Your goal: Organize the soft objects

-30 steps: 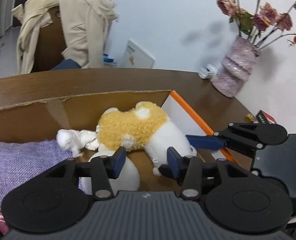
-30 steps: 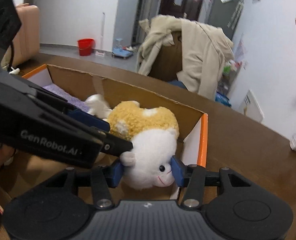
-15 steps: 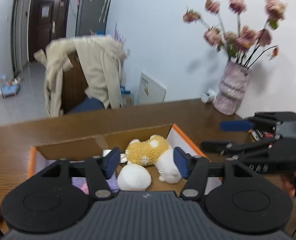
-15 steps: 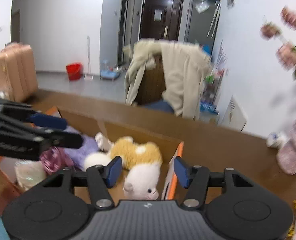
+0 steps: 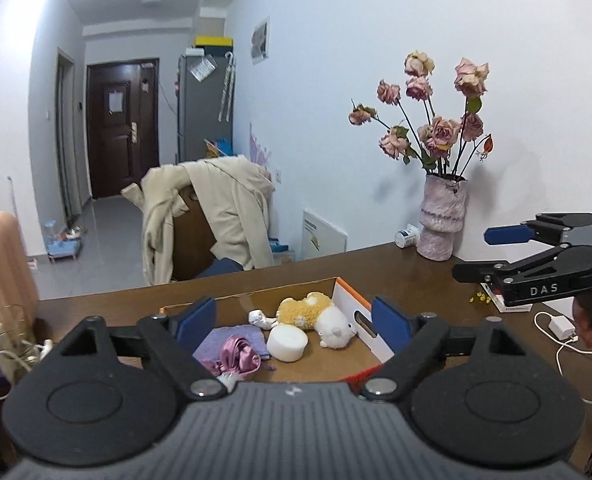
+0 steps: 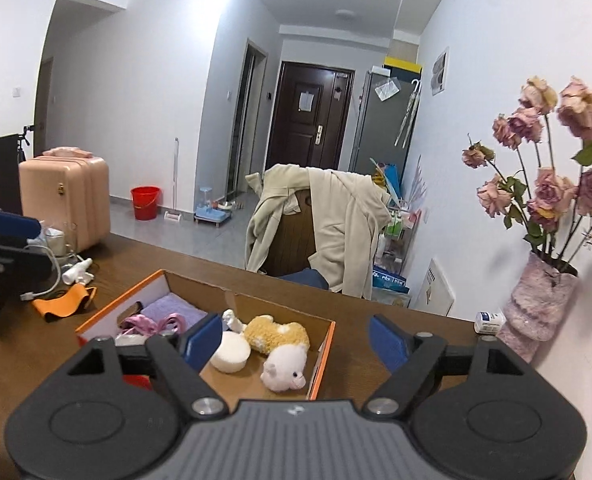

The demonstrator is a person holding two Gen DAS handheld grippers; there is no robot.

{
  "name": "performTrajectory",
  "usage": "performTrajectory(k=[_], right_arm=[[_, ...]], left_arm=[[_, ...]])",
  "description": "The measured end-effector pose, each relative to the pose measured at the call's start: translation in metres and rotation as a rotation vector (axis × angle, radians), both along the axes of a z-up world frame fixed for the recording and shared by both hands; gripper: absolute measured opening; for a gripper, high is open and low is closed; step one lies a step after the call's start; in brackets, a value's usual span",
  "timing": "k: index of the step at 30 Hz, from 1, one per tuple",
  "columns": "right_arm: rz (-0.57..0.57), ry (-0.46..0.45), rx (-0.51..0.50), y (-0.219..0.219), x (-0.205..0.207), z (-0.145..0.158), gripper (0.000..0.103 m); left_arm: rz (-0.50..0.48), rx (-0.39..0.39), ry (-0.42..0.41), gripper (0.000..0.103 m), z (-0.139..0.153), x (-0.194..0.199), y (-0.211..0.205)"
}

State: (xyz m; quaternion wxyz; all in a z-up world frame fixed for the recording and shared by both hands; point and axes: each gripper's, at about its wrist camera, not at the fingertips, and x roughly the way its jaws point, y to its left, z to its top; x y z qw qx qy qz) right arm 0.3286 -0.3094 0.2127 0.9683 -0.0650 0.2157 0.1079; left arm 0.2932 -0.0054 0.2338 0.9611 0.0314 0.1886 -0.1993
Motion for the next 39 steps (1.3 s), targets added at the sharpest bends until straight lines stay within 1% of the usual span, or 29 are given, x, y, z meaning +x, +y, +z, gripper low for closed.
performTrajectory(k=[2, 4, 5, 9, 11, 13, 15, 17, 18, 19, 21, 22, 24, 26, 29, 33, 35, 36, 37, 38, 39], right_arm=[[0.002, -0.02, 0.009, -0.001, -0.022, -0.003, 0.083], [0.01, -0.048, 0.021, -0.001, -0.047, -0.01, 0.085], [0.014, -0.062, 0.027, 0.0, -0.06, -0.015, 0.089], [0.043, -0.101, 0.055, 0.009, -0.11, -0.04, 0.09], [0.062, -0.123, 0.077, 0.014, -0.135, -0.055, 0.09], [0.071, -0.126, 0.101, 0.018, -0.156, -0.071, 0.09], [0.088, -0.139, 0.108, 0.024, -0.174, -0.088, 0.09], [0.104, -0.131, 0.116, 0.031, -0.189, -0.107, 0.094], [0.114, -0.115, 0.127, 0.035, -0.194, -0.116, 0.095], [0.131, -0.08, 0.143, 0.037, -0.197, -0.125, 0.096], [0.147, -0.02, 0.168, 0.043, -0.197, -0.139, 0.096], [0.153, -0.002, 0.164, 0.045, -0.195, -0.142, 0.096], [0.148, 0.012, 0.14, 0.048, -0.189, -0.145, 0.095], [0.127, 0.013, 0.139, 0.047, -0.184, -0.147, 0.095], [0.102, 0.034, 0.182, 0.038, -0.17, -0.15, 0.094], [0.059, 0.095, 0.264, 0.02, -0.132, -0.157, 0.092], [0.053, 0.139, 0.312, 0.01, -0.108, -0.163, 0.084], [0.055, 0.157, 0.333, 0.006, -0.097, -0.167, 0.082], [0.059, 0.171, 0.35, 0.003, -0.086, -0.169, 0.078], [0.066, 0.184, 0.367, 0.0, -0.075, -0.172, 0.073], [0.077, 0.199, 0.386, -0.003, -0.064, -0.175, 0.07]], left_arm=[[0.018, -0.003, -0.028, 0.091, -0.003, -0.021, 0.005], [0.037, 0.002, -0.067, 0.096, -0.011, -0.047, 0.008], [0.043, 0.002, -0.084, 0.097, -0.016, -0.059, 0.01], [0.066, 0.0, -0.125, 0.103, -0.044, -0.108, 0.018], [0.097, 0.001, -0.138, 0.103, -0.063, -0.131, 0.024], [0.142, 0.01, -0.127, 0.103, -0.083, -0.148, 0.031], [0.191, -0.02, -0.075, 0.103, -0.102, -0.161, 0.04], [0.193, -0.052, -0.025, 0.103, -0.116, -0.167, 0.048], [0.188, -0.057, 0.0, 0.103, -0.122, -0.167, 0.049], [0.182, -0.053, 0.016, 0.103, -0.126, -0.167, 0.051], [0.181, -0.034, 0.036, 0.103, -0.131, -0.158, 0.048], [0.182, -0.035, 0.045, 0.103, -0.132, -0.153, 0.048], [0.168, -0.049, 0.067, 0.103, -0.135, -0.141, 0.046], [0.158, -0.055, 0.084, 0.103, -0.139, -0.13, 0.043], [0.134, -0.071, 0.118, 0.103, -0.148, -0.113, 0.032], [0.095, -0.131, 0.185, 0.103, -0.157, -0.082, 0.011], [0.085, -0.161, 0.222, 0.098, -0.161, -0.064, -0.001], [0.073, -0.179, 0.247, 0.087, -0.163, -0.054, -0.008], [0.058, -0.197, 0.273, 0.077, -0.166, -0.045, -0.014], [0.045, -0.209, 0.294, 0.072, -0.169, -0.036, -0.019], [0.034, -0.216, 0.321, 0.066, -0.173, -0.027, -0.026]])
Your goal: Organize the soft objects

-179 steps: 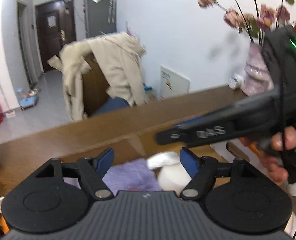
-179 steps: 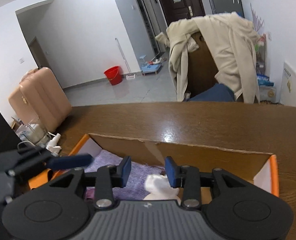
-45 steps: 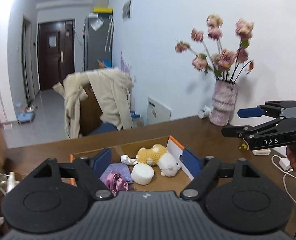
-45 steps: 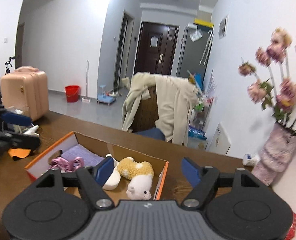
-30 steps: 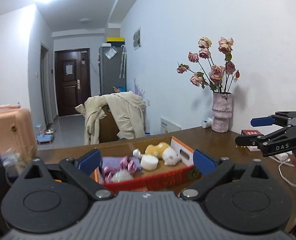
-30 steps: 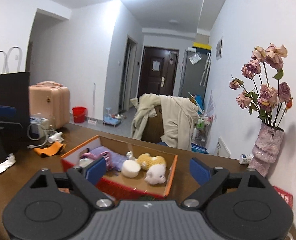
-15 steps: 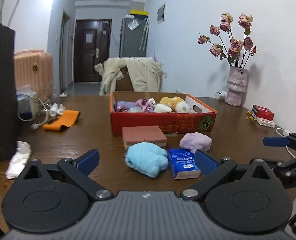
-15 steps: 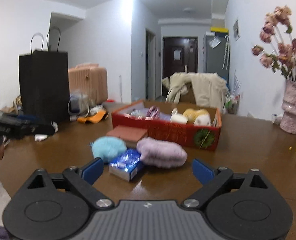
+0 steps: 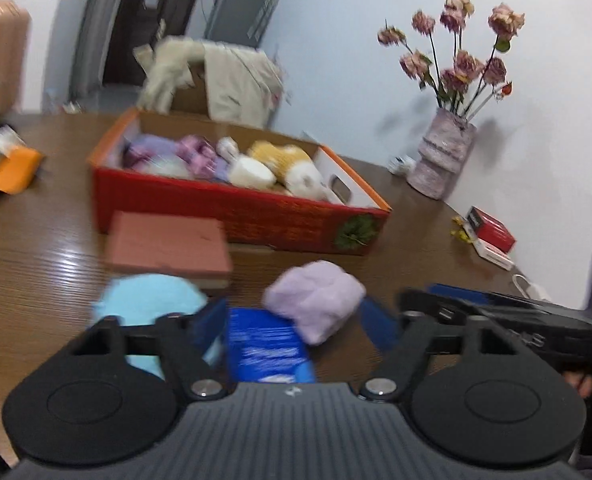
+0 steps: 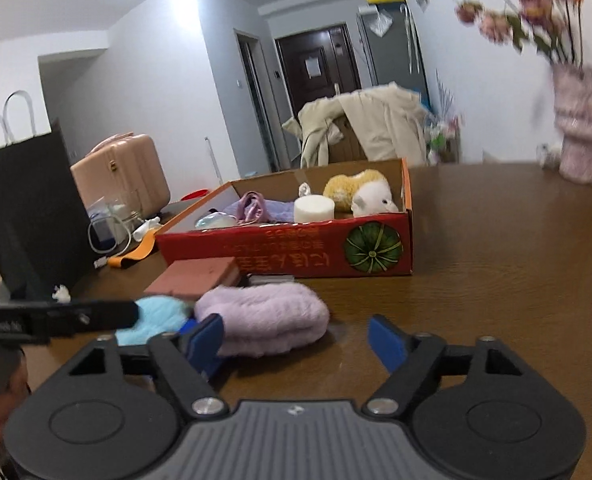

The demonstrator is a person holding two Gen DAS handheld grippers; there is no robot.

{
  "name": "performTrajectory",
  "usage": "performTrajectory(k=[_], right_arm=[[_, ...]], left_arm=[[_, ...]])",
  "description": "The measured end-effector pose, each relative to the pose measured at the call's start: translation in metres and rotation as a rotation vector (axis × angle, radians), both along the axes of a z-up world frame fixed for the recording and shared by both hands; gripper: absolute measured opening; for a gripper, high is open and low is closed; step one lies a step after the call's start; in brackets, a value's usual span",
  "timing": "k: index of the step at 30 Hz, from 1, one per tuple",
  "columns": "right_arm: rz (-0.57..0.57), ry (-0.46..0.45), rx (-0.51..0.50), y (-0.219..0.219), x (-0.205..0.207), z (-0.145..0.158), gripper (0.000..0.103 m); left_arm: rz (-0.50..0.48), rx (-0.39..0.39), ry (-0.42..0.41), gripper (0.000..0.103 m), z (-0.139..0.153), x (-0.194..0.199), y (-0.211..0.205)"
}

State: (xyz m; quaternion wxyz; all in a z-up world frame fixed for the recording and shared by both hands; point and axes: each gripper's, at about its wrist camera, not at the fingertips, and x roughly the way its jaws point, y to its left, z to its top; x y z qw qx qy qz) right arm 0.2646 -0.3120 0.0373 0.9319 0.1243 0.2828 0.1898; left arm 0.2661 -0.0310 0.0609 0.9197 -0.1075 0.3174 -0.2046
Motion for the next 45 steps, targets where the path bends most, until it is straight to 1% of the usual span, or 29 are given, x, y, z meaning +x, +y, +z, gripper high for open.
performTrajectory(k=[1, 2, 4, 5, 8, 9, 10, 12, 14, 15, 16, 17, 19, 22, 25, 34, 39, 42, 45], right_arm=[[0.011, 0.02, 0.022, -0.003, 0.013, -0.004, 0.065], [0.022, 0.043, 0.044, -0.004, 0.026, -0.008, 0.062], [0.054, 0.078, 0.082, -0.006, 0.049, -0.018, 0.059], [0.065, 0.1, 0.103, -0.006, 0.06, -0.023, 0.057], [0.102, 0.155, 0.165, -0.004, 0.082, -0.038, 0.054], [0.117, 0.166, 0.179, -0.003, 0.086, -0.042, 0.053], [0.128, 0.174, 0.194, -0.003, 0.088, -0.046, 0.052], [0.132, 0.186, 0.222, -0.004, 0.09, -0.051, 0.05], [0.125, 0.187, 0.25, -0.006, 0.09, -0.054, 0.043], [0.118, 0.184, 0.254, -0.006, 0.09, -0.055, 0.041], [0.107, 0.178, 0.248, -0.006, 0.089, -0.055, 0.038], [0.105, 0.174, 0.241, -0.006, 0.088, -0.054, 0.036], [0.092, 0.167, 0.24, -0.008, 0.087, -0.053, 0.033], [0.078, 0.149, 0.238, -0.011, 0.083, -0.049, 0.03], [0.08, 0.111, 0.232, -0.014, 0.073, -0.037, 0.029], [0.058, 0.002, 0.216, -0.018, 0.019, 0.005, 0.029], [0.039, -0.049, 0.2, -0.025, -0.013, 0.022, 0.029], [0.03, -0.067, 0.196, -0.031, -0.021, 0.028, 0.029], [0.023, -0.089, 0.191, -0.033, -0.019, 0.037, 0.029]], left_arm=[[-0.011, -0.009, 0.031, 0.062, -0.005, 0.009, -0.006], [-0.014, -0.014, 0.052, 0.061, -0.009, 0.016, -0.012], [-0.015, -0.02, 0.084, 0.053, -0.017, 0.028, -0.019], [-0.007, -0.022, 0.095, 0.051, -0.02, 0.035, -0.019], [0.019, -0.032, 0.101, 0.047, -0.024, 0.049, -0.015], [0.03, -0.03, 0.104, 0.044, -0.026, 0.053, -0.014], [0.036, -0.029, 0.111, 0.043, -0.027, 0.057, -0.013], [0.041, -0.041, 0.126, 0.043, -0.029, 0.065, -0.011], [0.043, -0.048, 0.144, 0.043, -0.031, 0.071, -0.011], [0.043, -0.049, 0.147, 0.04, -0.031, 0.073, -0.013], [0.039, -0.052, 0.148, 0.032, -0.031, 0.076, -0.015], [0.029, -0.056, 0.148, 0.026, -0.031, 0.077, -0.016], [0.024, -0.059, 0.143, 0.021, -0.029, 0.079, -0.02], [0.01, -0.044, 0.118, 0.019, -0.021, 0.075, -0.027], [0.008, -0.037, 0.087, 0.019, -0.009, 0.064, -0.03], [-0.017, -0.041, -0.015, 0.019, 0.027, 0.008, -0.034], [-0.035, -0.05, -0.055, 0.019, 0.039, -0.016, -0.041], [-0.048, -0.058, -0.078, 0.019, 0.044, -0.02, -0.046], [-0.051, -0.063, -0.095, 0.019, 0.05, -0.014, -0.048]])
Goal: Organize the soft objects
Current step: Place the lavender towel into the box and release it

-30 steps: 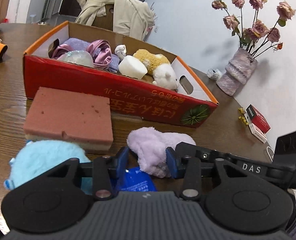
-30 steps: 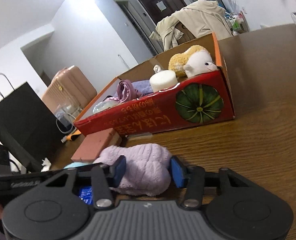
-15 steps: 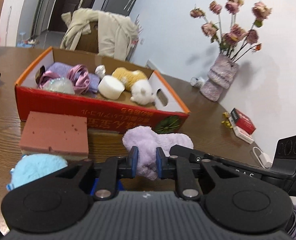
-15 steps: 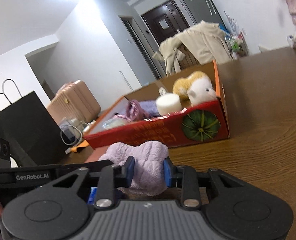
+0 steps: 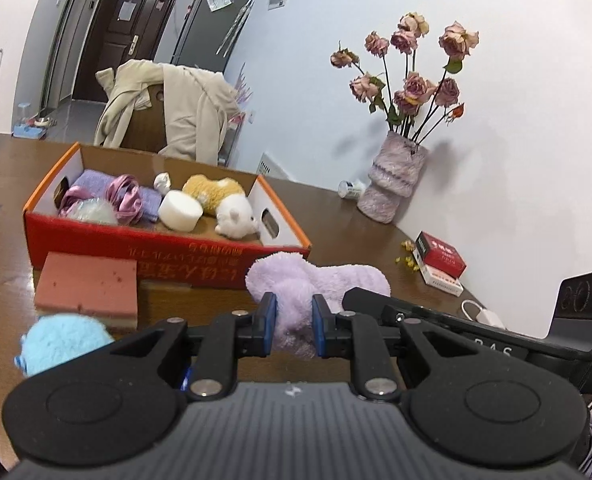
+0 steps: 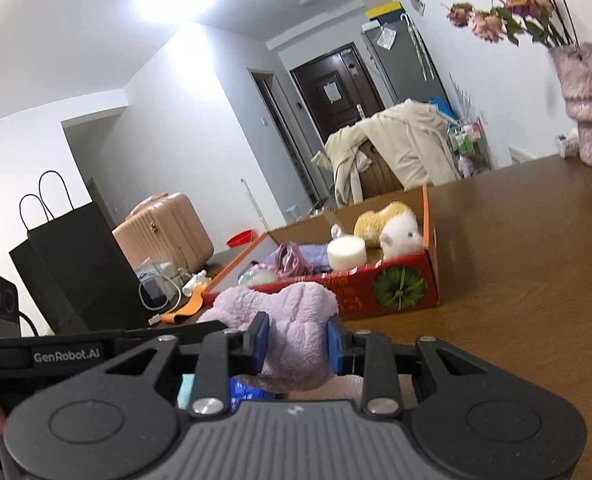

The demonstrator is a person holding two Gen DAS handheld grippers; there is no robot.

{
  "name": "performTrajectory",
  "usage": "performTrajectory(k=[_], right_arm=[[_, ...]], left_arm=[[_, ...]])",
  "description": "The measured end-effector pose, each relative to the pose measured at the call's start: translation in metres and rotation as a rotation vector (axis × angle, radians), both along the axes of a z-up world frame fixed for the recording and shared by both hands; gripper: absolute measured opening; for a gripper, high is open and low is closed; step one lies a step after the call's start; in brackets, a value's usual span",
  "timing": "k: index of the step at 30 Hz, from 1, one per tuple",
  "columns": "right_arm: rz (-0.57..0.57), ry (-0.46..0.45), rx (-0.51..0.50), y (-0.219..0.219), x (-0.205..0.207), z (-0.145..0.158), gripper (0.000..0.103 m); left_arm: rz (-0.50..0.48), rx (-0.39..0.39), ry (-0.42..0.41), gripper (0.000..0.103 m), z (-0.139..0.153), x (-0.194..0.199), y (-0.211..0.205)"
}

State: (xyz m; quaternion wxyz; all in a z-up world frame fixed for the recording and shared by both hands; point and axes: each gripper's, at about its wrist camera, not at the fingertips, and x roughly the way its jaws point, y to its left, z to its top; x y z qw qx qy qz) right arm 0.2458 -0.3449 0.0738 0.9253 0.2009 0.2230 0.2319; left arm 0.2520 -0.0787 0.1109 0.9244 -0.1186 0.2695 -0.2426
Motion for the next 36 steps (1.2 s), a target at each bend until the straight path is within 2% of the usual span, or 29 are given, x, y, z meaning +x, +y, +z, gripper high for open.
performTrajectory(k=[5, 11, 15, 20, 22, 24, 28, 32, 36], right_arm=[[0.012, -0.034, -0.019, 0.001, 0.033, 0.017, 0.029], [0.041, -0.009, -0.059, 0.023, 0.115, 0.025, 0.029], [0.056, 0.06, -0.086, 0.043, 0.171, 0.01, 0.029], [0.092, 0.156, -0.189, 0.085, 0.222, -0.022, 0.03], [0.112, 0.197, -0.235, 0.1, 0.233, -0.036, 0.031], [0.118, 0.219, -0.267, 0.11, 0.238, -0.047, 0.038], [0.109, 0.223, -0.268, 0.117, 0.237, -0.052, 0.052], [0.085, 0.194, -0.288, 0.11, 0.223, -0.035, 0.056], [0.043, 0.116, -0.282, 0.091, 0.195, -0.001, 0.059]], left_arm=[[0.014, -0.009, -0.043, 0.019, 0.013, 0.031, 0.003], [0.048, 0.013, -0.043, 0.019, 0.017, 0.104, 0.014], [0.095, 0.042, 0.015, 0.02, -0.002, 0.154, 0.022], [0.142, 0.109, 0.102, 0.021, -0.035, 0.189, 0.04], [0.152, 0.122, 0.108, 0.032, -0.042, 0.193, 0.05], [0.16, 0.119, 0.084, 0.042, -0.041, 0.192, 0.059], [0.155, 0.116, 0.028, 0.045, -0.029, 0.183, 0.071], [0.201, 0.108, -0.009, 0.048, -0.007, 0.167, 0.083], [0.21, 0.111, -0.066, 0.06, 0.018, 0.134, 0.091]])
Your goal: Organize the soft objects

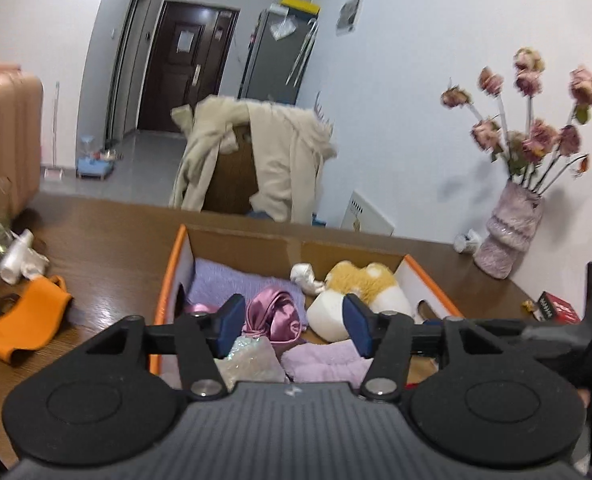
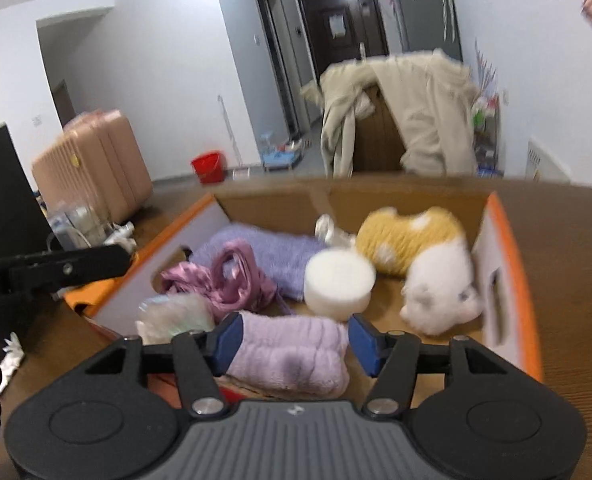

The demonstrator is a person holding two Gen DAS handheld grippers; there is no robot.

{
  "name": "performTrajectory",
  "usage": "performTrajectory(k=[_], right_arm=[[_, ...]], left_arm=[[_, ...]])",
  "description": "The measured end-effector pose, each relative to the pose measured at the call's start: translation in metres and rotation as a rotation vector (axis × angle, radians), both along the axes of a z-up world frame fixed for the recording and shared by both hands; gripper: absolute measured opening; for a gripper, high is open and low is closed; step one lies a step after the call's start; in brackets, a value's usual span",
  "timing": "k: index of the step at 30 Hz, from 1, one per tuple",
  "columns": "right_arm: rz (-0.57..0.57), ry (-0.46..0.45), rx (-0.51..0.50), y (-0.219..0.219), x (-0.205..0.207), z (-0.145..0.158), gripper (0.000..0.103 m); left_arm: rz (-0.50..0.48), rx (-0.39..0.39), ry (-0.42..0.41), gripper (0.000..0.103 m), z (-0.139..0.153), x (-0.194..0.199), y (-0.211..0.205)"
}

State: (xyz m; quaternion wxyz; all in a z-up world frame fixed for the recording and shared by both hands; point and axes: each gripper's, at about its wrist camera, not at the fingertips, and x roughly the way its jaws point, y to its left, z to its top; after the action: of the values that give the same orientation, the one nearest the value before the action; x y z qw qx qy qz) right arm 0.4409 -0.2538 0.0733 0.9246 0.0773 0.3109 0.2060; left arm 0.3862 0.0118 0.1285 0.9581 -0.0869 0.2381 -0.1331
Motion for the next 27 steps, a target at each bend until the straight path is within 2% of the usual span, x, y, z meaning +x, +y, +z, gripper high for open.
performTrajectory(k=[4, 7, 9, 13, 18, 23, 27], right_arm=[[-0.03, -0.107, 0.0, -0.021, -0.05, 0.038, 0.068], [-0.045, -0.174, 0.012, -0.035, -0.095, 0.055, 0.078], [-0.034, -0.199, 0.014, -0.039, -0.122, 0.057, 0.08], [-0.011, -0.216, -0.023, -0.035, -0.169, 0.043, 0.082], [-0.003, -0.129, 0.029, -0.031, -0.197, 0.008, 0.082], [0.065, -0.037, 0.031, -0.007, -0.216, -0.027, 0.082], [0.109, -0.028, -0.002, 0.019, -0.222, -0.037, 0.081]], left_arm=[[0.016, 0.017, -0.04, 0.084, 0.021, -0.046, 0.003], [0.042, 0.028, -0.066, 0.09, 0.025, -0.084, 0.007], [0.065, 0.023, -0.073, 0.094, 0.022, -0.106, 0.011], [0.09, 0.005, -0.032, 0.095, 0.005, -0.142, 0.015], [0.078, 0.033, 0.036, 0.096, -0.031, -0.169, 0.011], [0.075, 0.051, 0.116, 0.096, -0.061, -0.175, 0.015], [0.089, 0.04, 0.132, 0.096, -0.068, -0.166, 0.021]])
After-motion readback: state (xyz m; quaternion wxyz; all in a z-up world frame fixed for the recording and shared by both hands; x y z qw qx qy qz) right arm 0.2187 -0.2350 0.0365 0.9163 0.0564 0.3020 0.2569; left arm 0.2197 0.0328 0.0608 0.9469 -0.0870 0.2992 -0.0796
